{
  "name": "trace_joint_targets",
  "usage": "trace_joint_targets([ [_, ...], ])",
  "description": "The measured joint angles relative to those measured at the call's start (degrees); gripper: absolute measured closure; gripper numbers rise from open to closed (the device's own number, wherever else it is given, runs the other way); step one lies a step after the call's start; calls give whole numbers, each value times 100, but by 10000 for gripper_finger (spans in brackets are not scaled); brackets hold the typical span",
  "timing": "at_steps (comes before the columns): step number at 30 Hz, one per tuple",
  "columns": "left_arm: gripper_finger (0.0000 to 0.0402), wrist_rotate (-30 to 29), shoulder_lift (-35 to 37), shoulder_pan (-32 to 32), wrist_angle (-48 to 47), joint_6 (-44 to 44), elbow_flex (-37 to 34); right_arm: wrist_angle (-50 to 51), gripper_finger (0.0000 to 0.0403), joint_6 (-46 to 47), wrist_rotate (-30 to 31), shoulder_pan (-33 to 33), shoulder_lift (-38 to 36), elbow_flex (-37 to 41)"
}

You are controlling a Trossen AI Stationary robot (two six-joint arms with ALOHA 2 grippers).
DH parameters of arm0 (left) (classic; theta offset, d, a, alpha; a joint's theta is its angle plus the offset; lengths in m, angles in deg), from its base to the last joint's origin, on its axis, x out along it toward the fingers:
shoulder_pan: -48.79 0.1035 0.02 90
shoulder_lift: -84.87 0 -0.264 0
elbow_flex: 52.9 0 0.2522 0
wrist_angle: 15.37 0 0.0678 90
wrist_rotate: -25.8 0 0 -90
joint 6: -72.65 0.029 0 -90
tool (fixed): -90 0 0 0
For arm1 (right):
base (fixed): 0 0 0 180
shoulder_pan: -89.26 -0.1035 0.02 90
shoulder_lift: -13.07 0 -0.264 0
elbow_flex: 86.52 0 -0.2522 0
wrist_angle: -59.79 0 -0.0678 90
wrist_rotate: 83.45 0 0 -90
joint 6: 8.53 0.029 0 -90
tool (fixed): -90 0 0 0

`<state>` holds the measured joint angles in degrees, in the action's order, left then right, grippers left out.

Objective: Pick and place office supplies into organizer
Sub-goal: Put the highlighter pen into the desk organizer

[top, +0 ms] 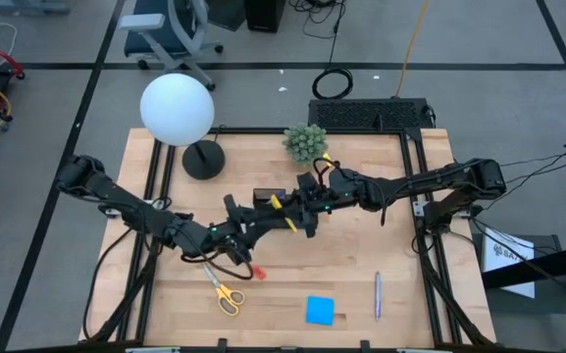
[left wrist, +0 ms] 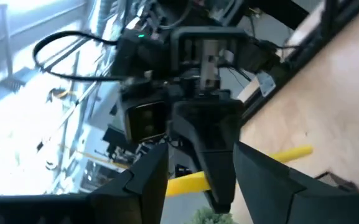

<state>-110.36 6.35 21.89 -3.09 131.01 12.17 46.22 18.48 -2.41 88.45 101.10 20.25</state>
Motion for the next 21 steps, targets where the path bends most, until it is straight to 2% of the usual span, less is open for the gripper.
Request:
trace_joint_targets([
  [11, 248, -715, 782, 193, -364, -1721, 0, 63, 372, -1164, 21, 47, 0, 0],
  [16, 268, -996, 1288, 375, -856, -2965, -20, 63, 372, -1629, 50, 80, 0, 0],
  [21, 290, -1046, 1842, 711, -1361, -4264, -356, -43, 372, -2284, 318, 78, 0, 0],
])
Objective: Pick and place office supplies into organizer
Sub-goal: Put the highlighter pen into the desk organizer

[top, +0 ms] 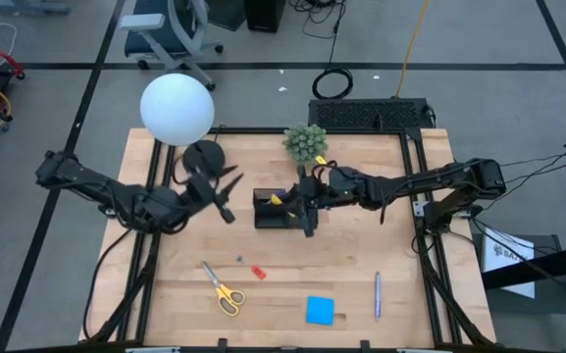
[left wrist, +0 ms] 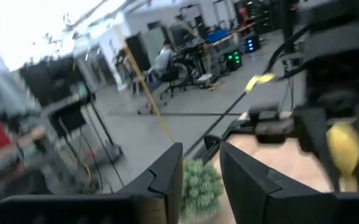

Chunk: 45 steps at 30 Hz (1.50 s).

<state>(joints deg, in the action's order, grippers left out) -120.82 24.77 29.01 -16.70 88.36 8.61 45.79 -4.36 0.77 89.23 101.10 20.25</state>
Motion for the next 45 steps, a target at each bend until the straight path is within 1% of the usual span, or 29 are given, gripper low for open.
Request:
trace_joint_targets([
  [3, 303, 216, 293, 204, -55, -602, -338, -230, 372, -367, 6, 6, 0, 30],
  [7, 311, 614, 663, 438, 62, -1177, -803, -995, 372, -510, -2, 62, 0, 356],
  [9, 311, 834, 812, 539, 177, -1318, -996, -1577, 372, -642, 13, 134, 0, 640],
  [12, 311, 1201, 959, 674, 460, -1369, -1204, -2401, 372, -728, 288, 254, 0, 1142],
  [15, 311, 1539, 1007, 778, 587, -1426, -1284, -3216, 372, -728, 304, 406, 0, 1543],
  [18, 311, 1859, 991, 921, 587, -1581, -1325, -3669, 372, -712, 439, 514, 41, 1752],
  [21, 311, 2070, 987, 1082, 570, -1637, -1344, -4154, 372, -711, 415, 577, 287, 1760],
  [26, 311, 2264, 990, 1194, 538, -1681, -1344, -4515, 372, -688, 417, 573, 986, 1537],
  [30, 311, 2361, 988, 1222, 469, -1690, -1344, -4903, 372, -640, 281, 601, 1612, 1292],
  [37, 311, 2360, 988, 1227, 392, -1612, -1344, -5239, 372, -547, 282, 683, 2178, 1086],
  [45, 311, 2229, 988, 1236, 399, -1582, -1344, -5843, 372, -443, 253, 819, 2767, 1086],
])
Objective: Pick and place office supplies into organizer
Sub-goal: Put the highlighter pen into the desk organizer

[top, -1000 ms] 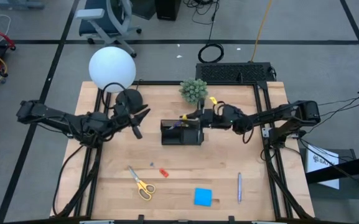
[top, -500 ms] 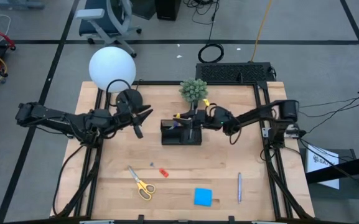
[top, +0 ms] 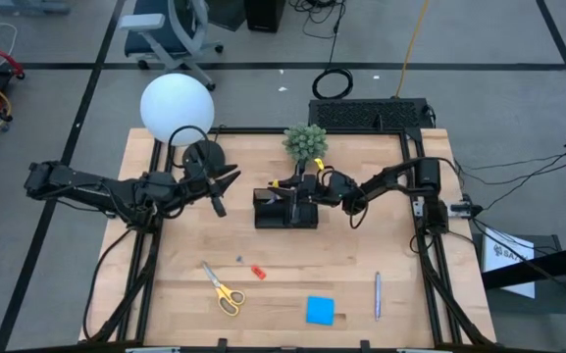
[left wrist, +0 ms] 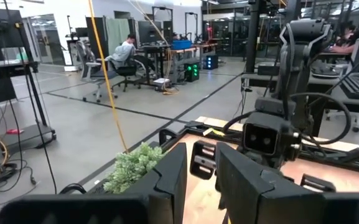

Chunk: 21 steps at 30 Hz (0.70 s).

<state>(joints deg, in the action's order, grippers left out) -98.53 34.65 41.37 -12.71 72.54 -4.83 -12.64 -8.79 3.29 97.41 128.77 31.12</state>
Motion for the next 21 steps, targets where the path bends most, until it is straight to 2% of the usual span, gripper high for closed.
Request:
trace_joint_targets([
  [12, 311, -22, 0, 39, 9, 46, 0, -271, 372, 281, 10, 0, 723, 9],
  [21, 311, -19, 0, 37, 15, 108, 0, -271, 372, 336, 31, -41, 780, 9],
])
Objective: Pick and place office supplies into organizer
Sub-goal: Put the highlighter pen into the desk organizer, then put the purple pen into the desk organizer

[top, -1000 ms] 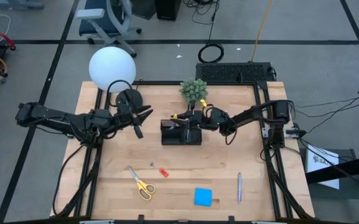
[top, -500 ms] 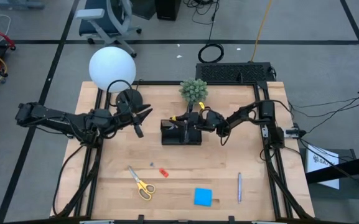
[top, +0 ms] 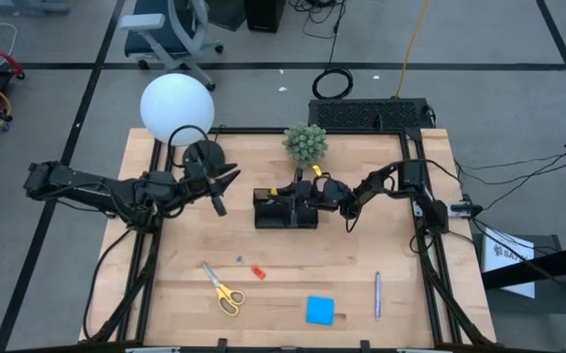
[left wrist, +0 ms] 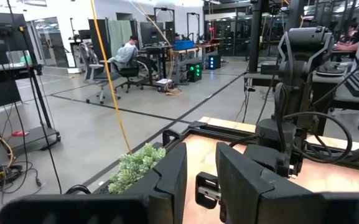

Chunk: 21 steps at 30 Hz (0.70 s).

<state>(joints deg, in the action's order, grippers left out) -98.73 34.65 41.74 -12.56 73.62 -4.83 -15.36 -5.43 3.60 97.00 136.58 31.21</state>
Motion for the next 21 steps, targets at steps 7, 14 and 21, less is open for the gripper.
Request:
trace_joint_targets([
  [7, 311, -1, 0, 0, 2, 0, 0, 199, 333, 264, 311, 5, -2, 0],
  [14, 311, 0, 0, 0, 0, 2, 0, 212, 256, 166, 310, -49, -2, 0],
  [21, 311, 0, 0, 0, 0, 4, 0, 256, 232, 121, 296, -74, -114, 2],
])
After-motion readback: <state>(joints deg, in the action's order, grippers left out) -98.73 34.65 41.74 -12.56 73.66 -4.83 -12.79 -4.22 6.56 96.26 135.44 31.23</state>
